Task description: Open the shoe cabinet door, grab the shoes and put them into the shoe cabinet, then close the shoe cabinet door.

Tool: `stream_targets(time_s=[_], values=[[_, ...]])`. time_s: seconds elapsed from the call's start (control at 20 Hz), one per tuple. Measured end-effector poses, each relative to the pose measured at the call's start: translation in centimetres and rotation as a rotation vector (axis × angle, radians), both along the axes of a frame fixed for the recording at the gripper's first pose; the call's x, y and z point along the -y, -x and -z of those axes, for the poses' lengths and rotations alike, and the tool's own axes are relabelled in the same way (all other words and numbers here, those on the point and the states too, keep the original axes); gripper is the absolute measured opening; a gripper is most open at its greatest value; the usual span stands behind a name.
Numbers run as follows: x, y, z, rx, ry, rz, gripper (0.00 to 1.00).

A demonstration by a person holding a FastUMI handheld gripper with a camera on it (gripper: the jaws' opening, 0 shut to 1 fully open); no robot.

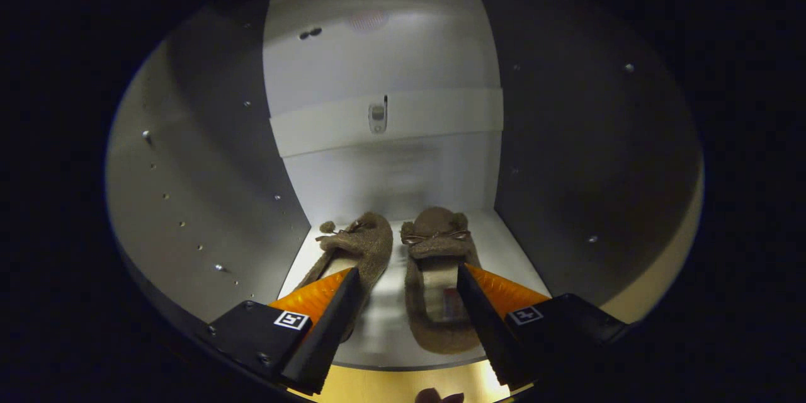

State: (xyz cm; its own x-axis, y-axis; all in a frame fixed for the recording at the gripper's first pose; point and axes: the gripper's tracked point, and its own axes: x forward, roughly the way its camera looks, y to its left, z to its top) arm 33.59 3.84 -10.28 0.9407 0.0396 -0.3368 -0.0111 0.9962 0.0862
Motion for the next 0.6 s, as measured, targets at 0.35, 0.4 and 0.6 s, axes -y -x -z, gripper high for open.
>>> stream_targets(time_s=[0.35, 0.4, 0.6], values=[[-0.7, 10.2, -6.0, 0.259, 0.064, -0.006, 0.98], [-0.9, 12.1, -7.1, 0.289, 0.067, -0.01, 0.98], [-0.9, 19.0, -10.0, 0.362, 0.097, -0.038, 0.97]])
